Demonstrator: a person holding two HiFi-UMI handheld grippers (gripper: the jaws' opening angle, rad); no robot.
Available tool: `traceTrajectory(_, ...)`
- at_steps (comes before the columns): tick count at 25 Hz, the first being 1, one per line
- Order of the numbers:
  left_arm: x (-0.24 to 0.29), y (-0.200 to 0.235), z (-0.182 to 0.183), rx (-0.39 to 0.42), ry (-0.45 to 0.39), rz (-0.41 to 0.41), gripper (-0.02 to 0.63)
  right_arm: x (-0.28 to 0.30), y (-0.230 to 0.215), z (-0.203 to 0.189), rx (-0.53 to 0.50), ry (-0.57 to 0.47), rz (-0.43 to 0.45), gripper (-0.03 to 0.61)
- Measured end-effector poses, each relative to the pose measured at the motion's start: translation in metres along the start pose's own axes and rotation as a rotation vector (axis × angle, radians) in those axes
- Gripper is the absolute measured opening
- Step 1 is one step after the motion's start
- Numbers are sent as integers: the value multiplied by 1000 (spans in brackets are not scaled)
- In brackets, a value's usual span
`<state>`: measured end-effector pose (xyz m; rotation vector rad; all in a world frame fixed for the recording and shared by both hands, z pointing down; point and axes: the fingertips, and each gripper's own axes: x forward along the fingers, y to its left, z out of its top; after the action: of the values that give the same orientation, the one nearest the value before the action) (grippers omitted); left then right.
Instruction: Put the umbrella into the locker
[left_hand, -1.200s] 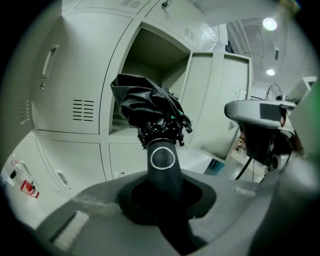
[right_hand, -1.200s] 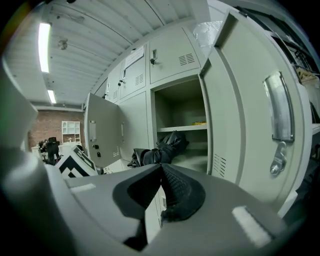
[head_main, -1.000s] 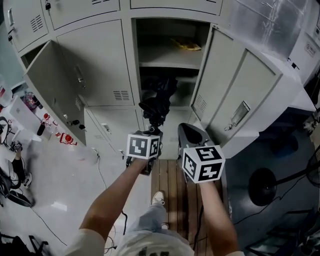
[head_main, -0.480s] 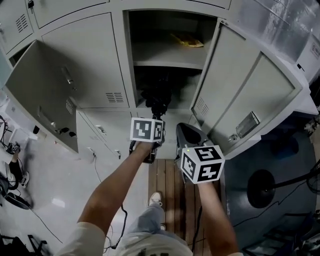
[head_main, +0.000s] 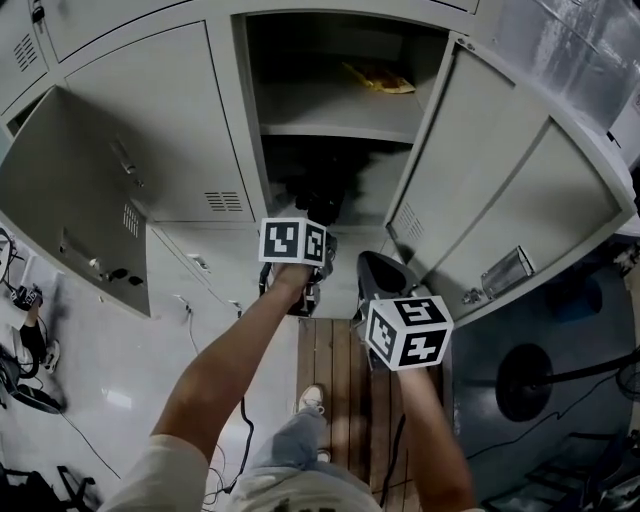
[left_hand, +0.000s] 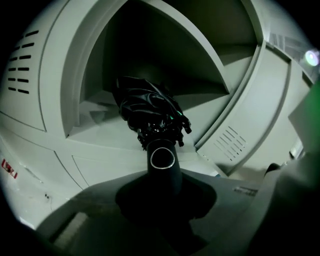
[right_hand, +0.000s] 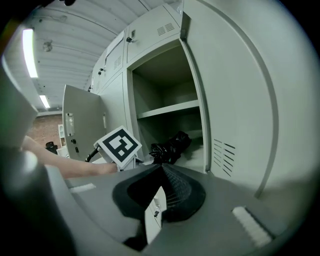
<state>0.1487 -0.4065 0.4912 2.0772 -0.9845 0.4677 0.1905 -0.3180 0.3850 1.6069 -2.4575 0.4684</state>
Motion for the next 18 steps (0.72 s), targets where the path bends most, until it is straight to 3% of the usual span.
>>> traceTrajectory(6, 6, -1, 9, -74, -15, -77, 84, 3, -3, -4, 11, 6, 1, -7)
traceTrajectory(9, 8, -6, 12, -86, -32, -129, 129, 3, -3, -4, 15, 5, 0, -8)
traceTrajectory(14, 7, -9, 16, -135, -96, -208, 147, 1, 0, -8, 13, 12, 4, -7)
traceTrajectory(18, 2, -9, 20, -127, -141, -213, 169, -1, 0, -13, 16, 22, 1, -8)
